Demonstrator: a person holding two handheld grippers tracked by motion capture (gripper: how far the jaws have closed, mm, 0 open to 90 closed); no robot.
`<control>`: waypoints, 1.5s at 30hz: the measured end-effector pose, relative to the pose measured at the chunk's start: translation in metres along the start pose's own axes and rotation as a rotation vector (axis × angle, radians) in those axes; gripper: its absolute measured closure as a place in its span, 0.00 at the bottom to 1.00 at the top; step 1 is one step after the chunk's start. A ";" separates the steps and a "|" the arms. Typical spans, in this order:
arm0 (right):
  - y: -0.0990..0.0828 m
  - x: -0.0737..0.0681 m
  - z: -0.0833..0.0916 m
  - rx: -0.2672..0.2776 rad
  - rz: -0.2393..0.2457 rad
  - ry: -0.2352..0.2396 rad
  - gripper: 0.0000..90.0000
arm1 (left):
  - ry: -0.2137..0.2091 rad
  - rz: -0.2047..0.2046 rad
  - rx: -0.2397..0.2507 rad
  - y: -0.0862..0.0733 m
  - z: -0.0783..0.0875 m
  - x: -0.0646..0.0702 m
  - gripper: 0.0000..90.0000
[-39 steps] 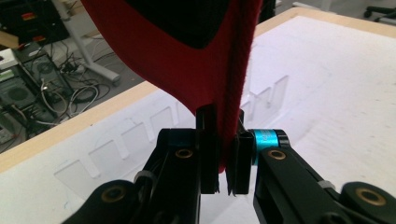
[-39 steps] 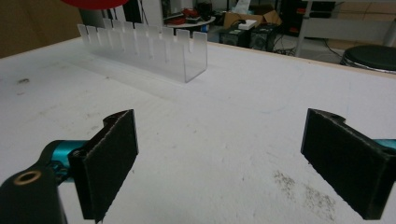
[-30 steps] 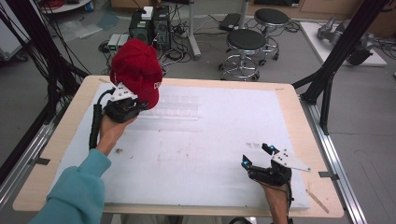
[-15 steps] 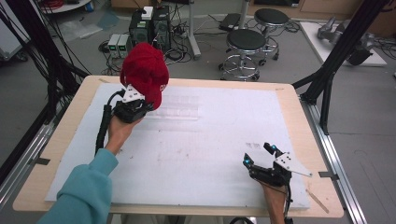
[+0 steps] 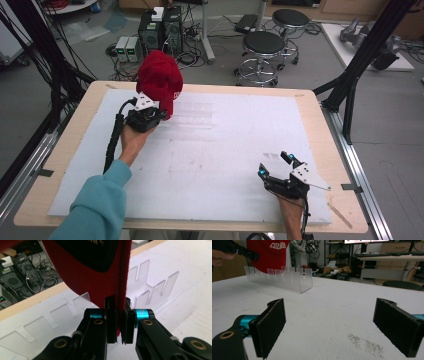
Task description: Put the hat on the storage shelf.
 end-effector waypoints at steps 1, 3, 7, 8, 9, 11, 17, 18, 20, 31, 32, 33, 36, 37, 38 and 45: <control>0.000 0.000 0.000 0.001 0.008 0.002 0.11 | 0.000 0.002 -0.004 -0.002 -0.001 0.000 0.95; 0.000 0.000 0.000 0.003 0.013 -0.001 0.11 | -0.004 0.012 -0.004 -0.005 -0.003 0.001 0.95; 0.000 -0.001 0.001 0.017 0.024 0.002 0.11 | -0.002 0.000 -0.005 -0.006 -0.003 0.002 0.95; 0.000 -0.002 0.002 0.023 0.027 0.000 0.11 | -0.003 0.005 -0.005 -0.007 -0.003 0.002 0.95; 0.000 -0.002 0.002 0.024 0.025 0.000 0.11 | -0.006 0.012 -0.007 -0.008 -0.002 0.002 0.95; 0.000 -0.002 0.003 0.036 0.018 -0.004 0.11 | -0.006 0.017 -0.014 -0.010 -0.002 0.003 0.94; -0.001 -0.003 0.004 0.046 0.034 -0.008 0.11 | -0.013 0.053 -0.020 -0.020 -0.001 0.007 0.94; -0.001 -0.003 0.004 0.051 0.037 -0.008 0.11 | -0.015 0.057 -0.028 -0.021 -0.001 0.007 0.93; -0.001 -0.003 0.005 0.058 0.033 -0.008 0.11 | -0.014 0.059 -0.035 -0.020 0.000 0.007 0.93; 0.000 0.000 0.007 0.074 0.007 -0.001 0.11 | -0.009 0.045 -0.041 -0.020 0.006 0.005 0.58; 0.000 0.000 0.007 0.075 0.007 -0.001 0.11 | -0.015 0.054 -0.040 -0.020 0.008 0.005 0.52; 0.000 0.000 0.007 0.078 0.009 0.000 0.11 | -0.025 0.067 -0.039 -0.019 0.010 0.004 0.45; 0.000 0.000 0.007 0.078 0.009 0.002 0.11 | -0.072 0.085 -0.056 -0.021 0.020 0.005 0.28; 0.000 0.000 0.007 0.078 0.008 0.002 0.11 | -0.081 0.080 -0.029 -0.023 0.025 0.006 0.25; 0.000 0.000 0.007 0.078 0.008 0.002 0.11 | -0.073 0.071 0.003 -0.025 0.030 0.006 0.21; 0.000 -0.001 0.007 0.077 0.019 0.000 0.11 | -0.074 0.072 0.054 -0.058 0.074 0.001 0.20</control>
Point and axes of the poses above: each handheld gripper's, and its own axes: z roughly backward along the jaws, y roughly out of its top, x roughly to its right, the point moved 5 cm from there along -z, roughly forward along the jaws, and after that the axes turned 4 degrees about -z, right-handed, at the moved point
